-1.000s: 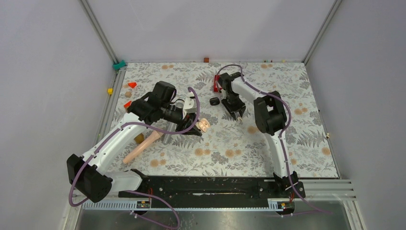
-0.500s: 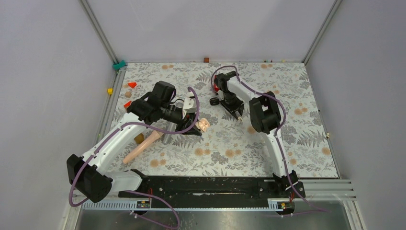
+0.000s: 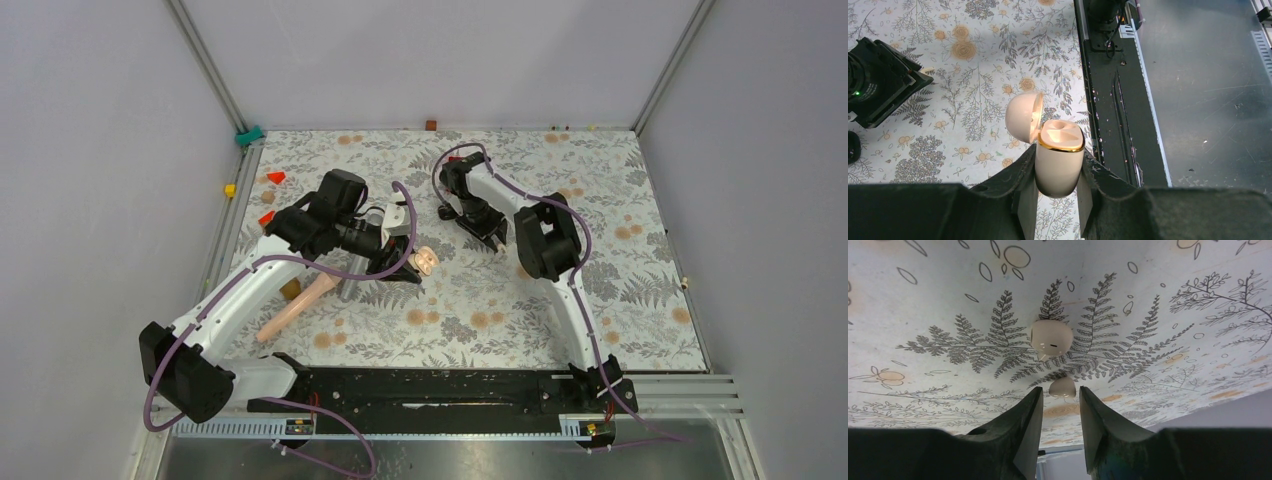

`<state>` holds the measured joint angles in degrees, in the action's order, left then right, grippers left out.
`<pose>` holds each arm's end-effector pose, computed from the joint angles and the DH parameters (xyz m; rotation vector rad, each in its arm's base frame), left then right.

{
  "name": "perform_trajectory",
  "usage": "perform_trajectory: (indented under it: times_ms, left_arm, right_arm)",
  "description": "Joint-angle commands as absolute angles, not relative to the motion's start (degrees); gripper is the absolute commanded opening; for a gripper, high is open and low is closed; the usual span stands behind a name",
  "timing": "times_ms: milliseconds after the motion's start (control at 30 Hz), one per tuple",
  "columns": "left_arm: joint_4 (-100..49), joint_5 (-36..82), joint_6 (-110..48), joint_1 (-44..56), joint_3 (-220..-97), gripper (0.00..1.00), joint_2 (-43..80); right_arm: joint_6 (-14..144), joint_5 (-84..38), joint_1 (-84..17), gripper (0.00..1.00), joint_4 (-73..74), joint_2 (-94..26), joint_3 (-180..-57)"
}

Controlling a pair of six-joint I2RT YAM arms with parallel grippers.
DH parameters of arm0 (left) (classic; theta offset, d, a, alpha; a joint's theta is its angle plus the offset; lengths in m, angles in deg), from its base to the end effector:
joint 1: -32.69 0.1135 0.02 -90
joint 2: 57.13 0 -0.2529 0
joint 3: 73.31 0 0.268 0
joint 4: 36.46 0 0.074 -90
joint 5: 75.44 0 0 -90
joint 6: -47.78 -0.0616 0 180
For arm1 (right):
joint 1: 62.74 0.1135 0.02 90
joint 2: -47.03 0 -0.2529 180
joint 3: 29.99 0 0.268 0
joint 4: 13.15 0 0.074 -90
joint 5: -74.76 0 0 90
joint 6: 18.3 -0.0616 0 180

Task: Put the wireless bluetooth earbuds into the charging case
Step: Pick up the earbud from the center of the board.

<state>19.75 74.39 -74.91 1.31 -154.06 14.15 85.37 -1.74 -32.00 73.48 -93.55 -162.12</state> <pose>0.2071 -0.1887 0.3207 1.5293 1.5354 -1.2060 0.4101 0.2272 0.1013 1.1736 -2.8325 0.3791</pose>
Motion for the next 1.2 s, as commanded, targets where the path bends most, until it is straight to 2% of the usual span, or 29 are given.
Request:
perform_trajectory:
  times_ms: [0, 733, 967, 1167]
  left_arm:
    - [18.68, 76.47, -75.16, 1.64, -155.99, 0.00, 12.14]
    - [18.67, 76.50, -75.26, 1.69, -155.88, 0.00, 11.96]
    - [18.68, 76.48, -75.24, 1.80, -155.78, 0.00, 11.86]
    - [18.65, 76.43, -75.19, 1.79, -155.80, 0.00, 11.68]
  right_arm:
    - [87.22, 2.92, -30.72, 0.40, 75.13, -92.41, -161.83]
    - [90.55, -1.94, -30.05, 0.41, 78.27, -96.23, -167.49]
    - [90.73, -2.05, -30.05, 0.28, 78.41, -96.42, -167.08]
    - [90.98, -1.79, -30.05, 0.34, 78.39, -96.31, -166.90]
